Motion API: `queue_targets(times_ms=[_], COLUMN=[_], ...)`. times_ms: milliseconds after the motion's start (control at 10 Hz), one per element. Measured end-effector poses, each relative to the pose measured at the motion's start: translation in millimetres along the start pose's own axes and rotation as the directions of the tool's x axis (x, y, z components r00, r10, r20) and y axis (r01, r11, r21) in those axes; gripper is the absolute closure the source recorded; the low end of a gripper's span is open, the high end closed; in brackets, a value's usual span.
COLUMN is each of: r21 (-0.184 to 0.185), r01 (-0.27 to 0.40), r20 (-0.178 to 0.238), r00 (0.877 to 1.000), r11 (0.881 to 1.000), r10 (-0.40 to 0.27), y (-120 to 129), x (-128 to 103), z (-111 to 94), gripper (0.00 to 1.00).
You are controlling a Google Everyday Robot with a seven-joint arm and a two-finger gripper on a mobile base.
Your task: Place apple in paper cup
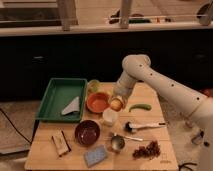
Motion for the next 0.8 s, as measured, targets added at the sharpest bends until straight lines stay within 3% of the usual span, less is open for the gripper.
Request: queue_targets(times_ms=[400, 500, 800], r21=[-0.020, -0.024, -0.037], r01=[0.086, 0.097, 0.118], r20=[0.032, 0.038, 0.051], r00=[0.996, 0.995, 0.992], r11=[0.996, 0.995, 0.992], r10=[-0.086, -0.096, -0.116], y=[-5.2, -4.5, -3.4], x=[-14.3, -16.6, -21.0], z=[-3.0, -3.5, -4.2], gripper=[0.96, 0.90, 0.59])
